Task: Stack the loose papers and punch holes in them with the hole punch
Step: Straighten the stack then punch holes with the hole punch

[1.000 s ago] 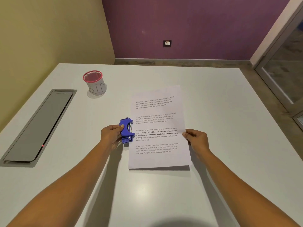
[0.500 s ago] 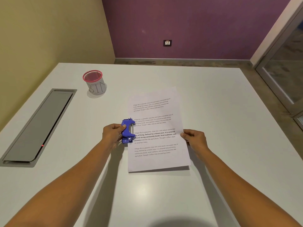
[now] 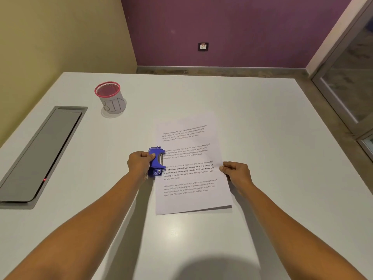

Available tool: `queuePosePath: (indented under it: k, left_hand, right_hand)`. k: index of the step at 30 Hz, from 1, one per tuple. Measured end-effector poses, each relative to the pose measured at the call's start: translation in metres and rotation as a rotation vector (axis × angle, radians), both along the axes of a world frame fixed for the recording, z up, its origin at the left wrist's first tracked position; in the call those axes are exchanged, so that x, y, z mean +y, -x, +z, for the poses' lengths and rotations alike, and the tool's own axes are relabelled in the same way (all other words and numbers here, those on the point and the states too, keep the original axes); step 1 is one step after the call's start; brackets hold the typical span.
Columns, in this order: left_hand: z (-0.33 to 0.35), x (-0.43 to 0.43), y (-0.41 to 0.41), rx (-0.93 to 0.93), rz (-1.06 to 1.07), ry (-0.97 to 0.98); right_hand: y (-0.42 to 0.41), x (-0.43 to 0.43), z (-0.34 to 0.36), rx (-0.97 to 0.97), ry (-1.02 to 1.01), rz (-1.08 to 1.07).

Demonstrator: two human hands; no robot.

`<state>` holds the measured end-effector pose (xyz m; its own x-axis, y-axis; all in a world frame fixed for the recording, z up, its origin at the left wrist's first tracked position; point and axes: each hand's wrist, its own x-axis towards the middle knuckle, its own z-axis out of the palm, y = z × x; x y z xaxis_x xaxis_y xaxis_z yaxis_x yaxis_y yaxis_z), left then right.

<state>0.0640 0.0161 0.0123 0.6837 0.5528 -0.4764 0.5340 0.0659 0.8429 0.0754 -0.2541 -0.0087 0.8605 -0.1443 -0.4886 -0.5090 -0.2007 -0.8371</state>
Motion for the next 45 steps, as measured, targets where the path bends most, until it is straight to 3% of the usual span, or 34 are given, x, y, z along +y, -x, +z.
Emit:
queuePosePath:
  k: [8,17,28,40,45]
  left_hand:
    - [-0.009,-0.001,-0.006,0.039,-0.008,-0.089]
    - [-0.009,0.000,-0.009,0.089,-0.149,-0.354]
    - [-0.009,0.003,-0.004,0.087,-0.192,-0.460]
    - [-0.011,0.003,-0.006,0.024,-0.212,-0.384]
    - [-0.007,0.001,-0.007,0.020,-0.181,-0.471]
  right_hand:
    - [0.001,0.003,-0.006,0.003,0.014,-0.005]
    - [0.005,0.005,-0.007,-0.006,0.053,-0.036]
    - [0.001,0.009,-0.008,-0.062,0.232,-0.034]
    - [0.001,0.016,-0.012,-0.087,0.341,-0.021]
    - [0.001,0.023,-0.014,-0.271,0.544,0.110]
